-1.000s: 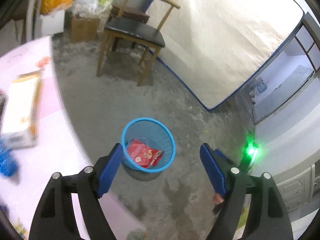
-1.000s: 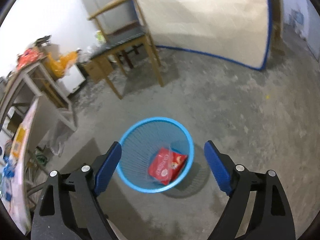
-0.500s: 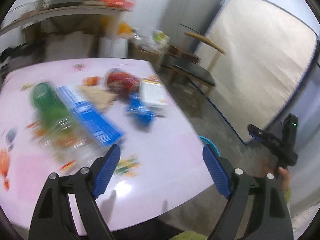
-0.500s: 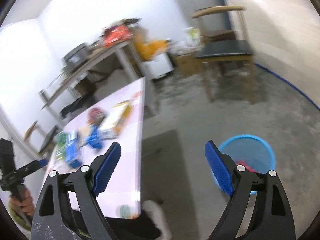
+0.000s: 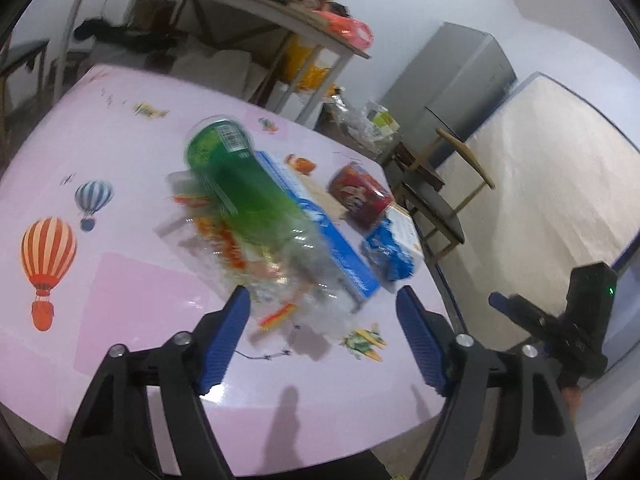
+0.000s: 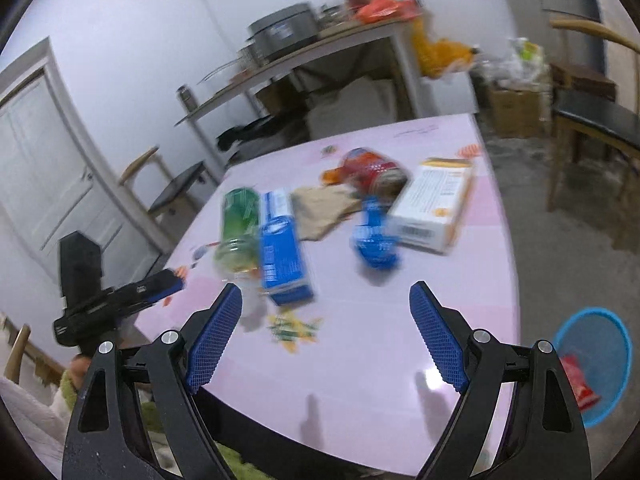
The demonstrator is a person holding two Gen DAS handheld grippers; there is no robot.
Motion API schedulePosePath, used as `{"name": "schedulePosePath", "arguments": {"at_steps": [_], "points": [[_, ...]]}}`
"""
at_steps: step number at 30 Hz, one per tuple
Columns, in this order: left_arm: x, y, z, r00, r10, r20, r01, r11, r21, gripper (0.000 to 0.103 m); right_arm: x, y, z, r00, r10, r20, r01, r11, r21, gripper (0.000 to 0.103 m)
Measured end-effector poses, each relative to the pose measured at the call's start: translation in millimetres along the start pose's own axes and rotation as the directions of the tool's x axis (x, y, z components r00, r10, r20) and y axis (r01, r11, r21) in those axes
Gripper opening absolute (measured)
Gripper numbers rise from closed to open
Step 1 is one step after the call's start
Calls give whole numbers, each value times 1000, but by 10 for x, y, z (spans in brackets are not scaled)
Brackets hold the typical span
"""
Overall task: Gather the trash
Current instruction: 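Move both tools back over the table toward the blue wrapper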
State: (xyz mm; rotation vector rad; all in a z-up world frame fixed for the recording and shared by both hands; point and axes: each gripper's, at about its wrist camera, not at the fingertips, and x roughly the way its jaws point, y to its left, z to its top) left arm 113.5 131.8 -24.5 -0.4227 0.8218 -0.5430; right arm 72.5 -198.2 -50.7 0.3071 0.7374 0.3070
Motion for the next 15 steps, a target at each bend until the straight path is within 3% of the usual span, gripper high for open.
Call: {"name": "schedulePosePath", "arguments": {"at_steps": [4, 7, 10, 15], "points": [[178, 311, 82, 999, 40, -37, -43, 996, -83, 53, 289, 348, 70, 999, 21, -50, -24, 998, -62, 80], [275, 518, 102, 998, 20, -56, -28, 988, -149, 44, 409, 548, 74, 998, -5, -66, -2, 995, -104, 78], [303, 588, 105, 998, 3, -56, -12, 986, -168, 41, 488, 659, 127, 997, -47, -57, 40, 990, -132, 76], [192, 618, 94, 999, -24, -24, 20, 989, -147, 40, 567, 569, 239, 983, -182, -33, 177, 976, -125, 72]]}}
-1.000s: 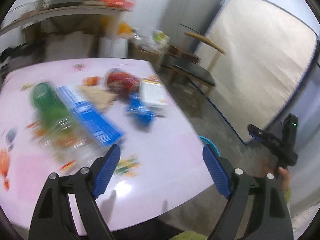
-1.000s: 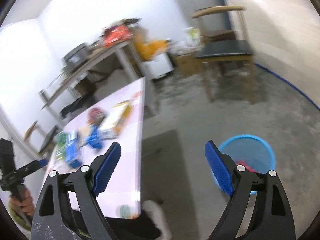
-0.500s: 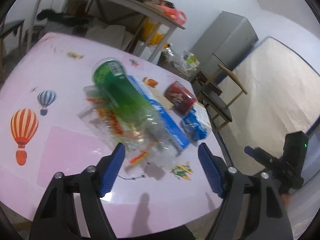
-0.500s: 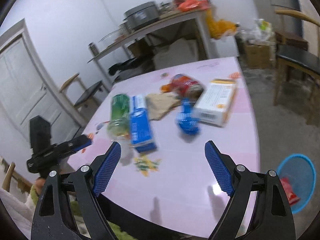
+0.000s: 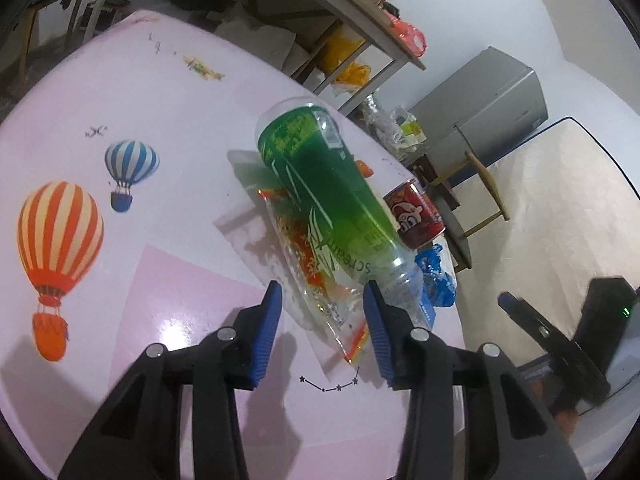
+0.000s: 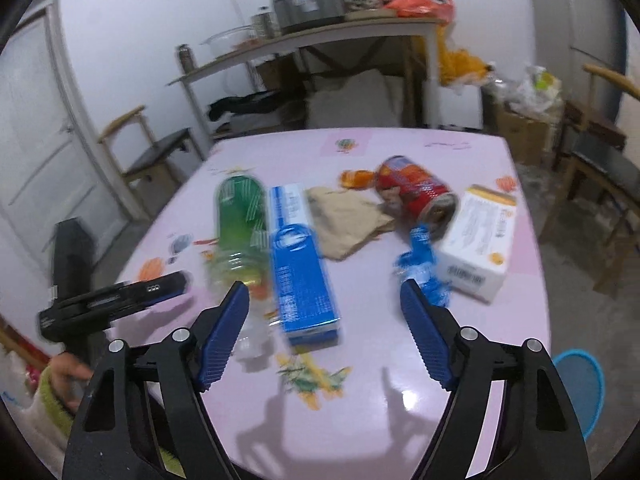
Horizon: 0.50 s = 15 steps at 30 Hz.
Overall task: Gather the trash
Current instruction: 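Move both tools back over the table toward the blue wrapper, then close the right tool on the blue plastic wrapper and lift it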
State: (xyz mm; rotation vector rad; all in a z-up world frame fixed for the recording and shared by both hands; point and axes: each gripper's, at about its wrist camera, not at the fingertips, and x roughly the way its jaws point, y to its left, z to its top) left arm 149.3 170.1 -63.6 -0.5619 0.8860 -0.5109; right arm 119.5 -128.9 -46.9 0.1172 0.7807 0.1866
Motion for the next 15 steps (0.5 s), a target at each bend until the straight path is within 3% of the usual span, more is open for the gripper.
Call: {"name": "schedulePosePath", "arguments": {"at_steps": [2, 9, 14, 15], "points": [[-30, -10, 19, 1000, -11, 8, 11, 1000, 18, 40, 83, -95, 54, 998, -58, -10, 59, 998, 23, 70], [-126, -220, 37, 996, -80, 28, 76, 989, 125, 40, 496, -376, 162, 987, -138, -80, 143, 988, 63, 60], [-149, -353, -26, 985, -173, -9, 172, 967, 191, 40, 750, -469, 91, 968, -199, -155, 209, 976, 56, 45], [-147, -388, -45, 982, -188, -19, 188, 961, 203, 40, 781, -471, 70, 965, -205, -165, 216, 975, 52, 38]]}}
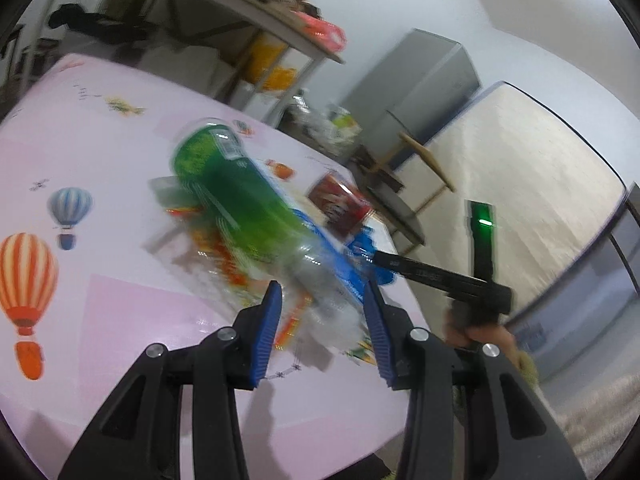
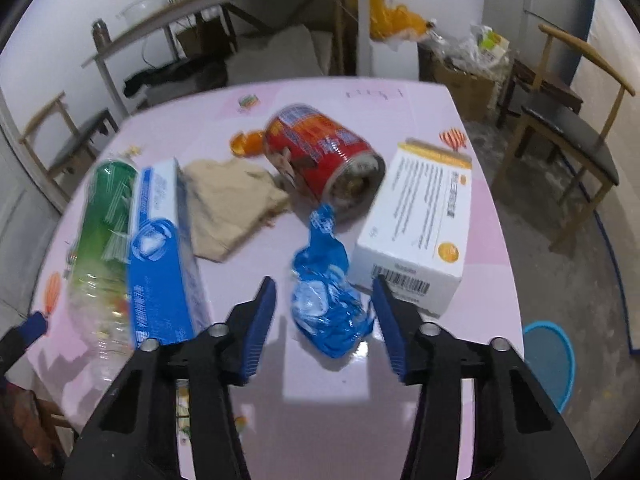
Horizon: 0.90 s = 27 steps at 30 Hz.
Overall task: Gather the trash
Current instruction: 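Close the right tool on the blue plastic wrapper and lift it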
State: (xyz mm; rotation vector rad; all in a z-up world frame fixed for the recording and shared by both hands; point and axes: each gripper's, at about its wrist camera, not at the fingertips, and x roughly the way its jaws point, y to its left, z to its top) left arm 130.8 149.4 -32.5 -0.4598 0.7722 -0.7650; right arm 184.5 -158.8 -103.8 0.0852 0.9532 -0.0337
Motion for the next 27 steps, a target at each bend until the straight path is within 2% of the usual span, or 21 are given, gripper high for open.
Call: {"name": "schedulePosePath", "arguments": {"at_steps": [1, 7, 11, 17, 20, 22, 24, 27], "points": [[13, -37, -8, 1000, -13, -6, 13, 1000, 9, 40, 29, -1, -23, 1000, 5, -15, -5, 1000, 2, 31], [110, -311, -100, 997, -68, -49, 71, 995, 75, 40, -60, -47, -143, 998, 59, -28, -58, 998, 20, 19], [234, -474, -178, 992, -81, -98, 91, 990, 108, 40, -162, -124, -249, 990, 132, -47, -128, 989, 75, 17], [471, -706, -363, 977, -76, -198, 108, 981, 160, 43, -359, -300, -537, 960, 261, -100, -238, 952, 195, 17], [619, -802, -455, 967, -56, -249, 105, 977, 187, 47, -437, -347, -715, 937, 327, -124, -288, 923, 256, 23], [720, -854, -515, 959, -45, -280, 104, 974, 199, 50, -463, -380, -795, 910, 392, -135, -340, 892, 297, 38], [820, -886, -559, 951, -33, -306, 100, 974, 204, 53, -502, -420, -854, 886, 447, -122, -388, 860, 333, 45], [929, -904, -580, 944, -22, -328, 93, 975, 203, 58, -559, -515, -866, 854, 516, -68, -454, 803, 386, 49]]}}
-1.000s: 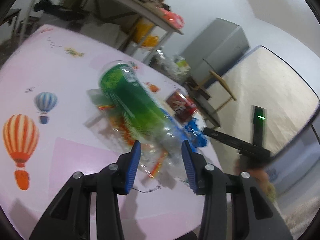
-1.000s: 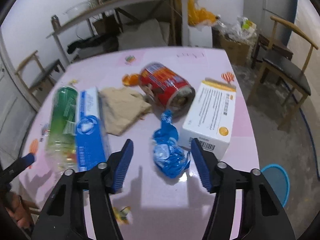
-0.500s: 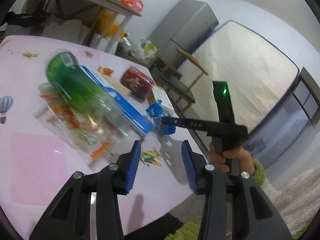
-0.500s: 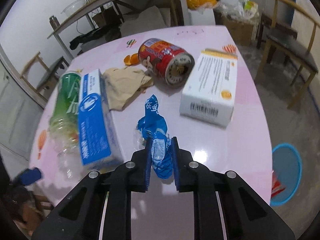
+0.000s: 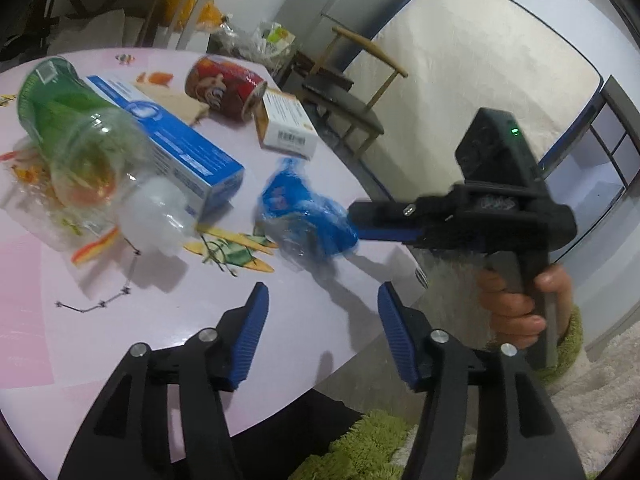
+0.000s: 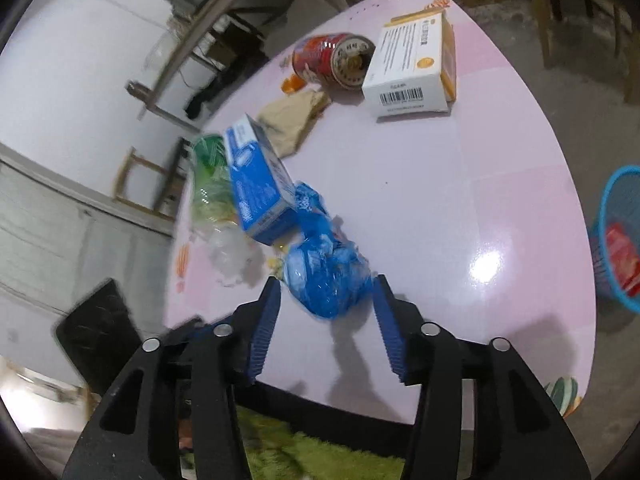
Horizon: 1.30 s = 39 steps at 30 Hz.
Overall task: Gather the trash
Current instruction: 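Close the right tool on the blue plastic wrapper and lift it, then pass the blue wrapper from the right tool into the closing left tool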
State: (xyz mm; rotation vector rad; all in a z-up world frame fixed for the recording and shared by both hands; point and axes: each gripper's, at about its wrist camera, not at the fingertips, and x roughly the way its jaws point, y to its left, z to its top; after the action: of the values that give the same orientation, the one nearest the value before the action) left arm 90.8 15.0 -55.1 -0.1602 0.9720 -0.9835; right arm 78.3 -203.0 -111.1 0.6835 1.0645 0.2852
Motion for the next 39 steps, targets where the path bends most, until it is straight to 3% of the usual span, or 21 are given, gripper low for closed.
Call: {"name": "schedulePosePath", "arguments": {"at_steps": [2, 8, 12, 15, 18, 26, 29, 33, 39], "points": [[80, -26, 35, 1000, 12, -8, -12, 1000, 1, 61, -42, -66, 34, 998, 54, 15, -54, 998, 38, 50], [175, -32, 149, 999, 49, 1, -49, 999, -19, 65, 34, -189, 214, 995, 88, 42, -92, 991, 99, 50], [207, -53, 155, 997, 73, 2, -73, 997, -24, 65, 274, -313, 278, 994, 111, -21, -107, 981, 162, 22], [260, -44, 159, 996, 84, -15, -84, 996, -27, 65, 394, -292, 207, 976, 198, -96, -180, 969, 170, 16], [270, -36, 160, 995, 94, -21, -95, 995, -34, 65, 386, -292, 131, 959, 252, -130, -229, 959, 169, 16], [393, -98, 243, 988, 145, -47, -146, 989, -14, 64, 137, -535, 91, 965, 249, -86, -231, 956, 184, 16], [450, -145, 285, 982, 180, -49, -180, 984, 12, 64, 24, -618, 77, 966, 254, -49, -240, 951, 196, 18], [542, -177, 322, 964, 260, -58, -258, 965, 40, 59, -164, -686, 68, 975, 223, 1, -220, 959, 177, 32], [647, -126, 338, 934, 350, -79, -346, 937, 50, 38, -362, -615, 141, 985, 157, 73, -164, 981, 107, 51]]}}
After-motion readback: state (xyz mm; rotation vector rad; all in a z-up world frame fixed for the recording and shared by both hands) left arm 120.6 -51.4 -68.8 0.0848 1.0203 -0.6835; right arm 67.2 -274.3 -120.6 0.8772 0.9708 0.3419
